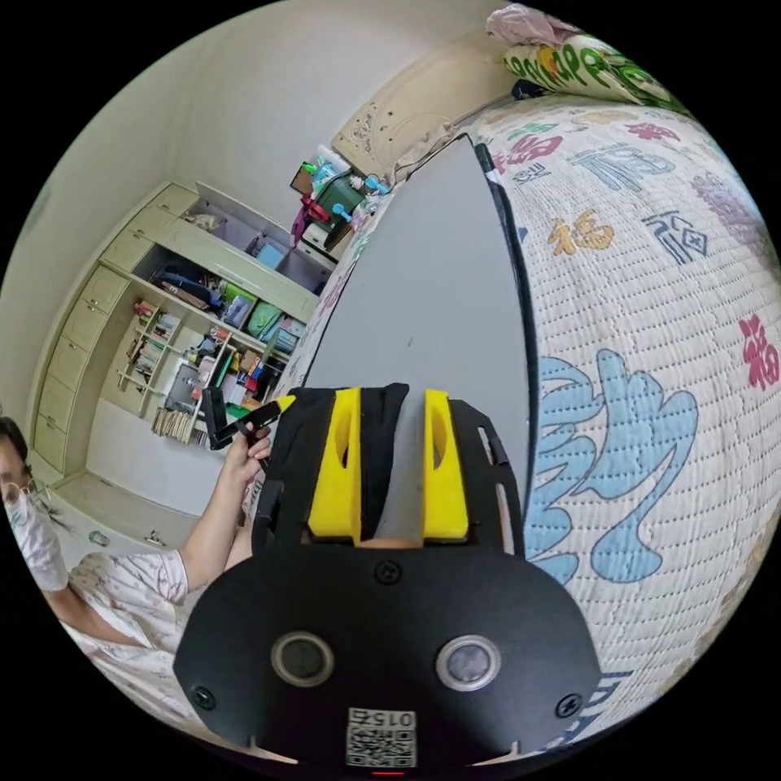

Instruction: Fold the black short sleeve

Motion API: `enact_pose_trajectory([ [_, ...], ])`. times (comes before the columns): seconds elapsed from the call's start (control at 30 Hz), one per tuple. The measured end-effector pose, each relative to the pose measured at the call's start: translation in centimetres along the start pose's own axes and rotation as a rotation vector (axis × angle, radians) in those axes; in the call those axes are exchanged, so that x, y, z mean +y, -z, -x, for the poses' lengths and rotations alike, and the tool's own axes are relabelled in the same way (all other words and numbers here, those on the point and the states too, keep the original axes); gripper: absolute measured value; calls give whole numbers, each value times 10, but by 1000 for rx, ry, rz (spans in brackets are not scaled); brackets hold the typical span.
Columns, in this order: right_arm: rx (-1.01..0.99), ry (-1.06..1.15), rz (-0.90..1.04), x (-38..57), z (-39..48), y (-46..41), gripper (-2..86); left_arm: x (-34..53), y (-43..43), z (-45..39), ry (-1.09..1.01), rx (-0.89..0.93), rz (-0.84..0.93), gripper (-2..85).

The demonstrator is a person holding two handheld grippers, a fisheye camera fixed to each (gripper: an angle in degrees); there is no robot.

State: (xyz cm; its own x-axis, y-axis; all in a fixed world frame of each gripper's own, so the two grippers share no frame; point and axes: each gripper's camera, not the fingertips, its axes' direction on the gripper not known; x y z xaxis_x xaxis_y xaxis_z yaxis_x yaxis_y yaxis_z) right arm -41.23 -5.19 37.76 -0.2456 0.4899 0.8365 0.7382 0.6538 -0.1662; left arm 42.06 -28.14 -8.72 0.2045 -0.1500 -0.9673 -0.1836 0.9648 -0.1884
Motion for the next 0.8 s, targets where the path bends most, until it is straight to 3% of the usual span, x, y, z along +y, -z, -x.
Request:
enact_pose_trajectory([
  [0.13, -8, 82, 92, 11, 19, -7, 134, 18, -14, 10, -56, -20, 32, 143],
  [0.3, -5, 115, 158, 33, 28, -31, 93, 49, -24, 37, -56, -14, 41, 132],
  [0.8, 37, 65, 158, 121, 15, -95, 23, 191, -52, 112, -97, 49, 102, 64],
])
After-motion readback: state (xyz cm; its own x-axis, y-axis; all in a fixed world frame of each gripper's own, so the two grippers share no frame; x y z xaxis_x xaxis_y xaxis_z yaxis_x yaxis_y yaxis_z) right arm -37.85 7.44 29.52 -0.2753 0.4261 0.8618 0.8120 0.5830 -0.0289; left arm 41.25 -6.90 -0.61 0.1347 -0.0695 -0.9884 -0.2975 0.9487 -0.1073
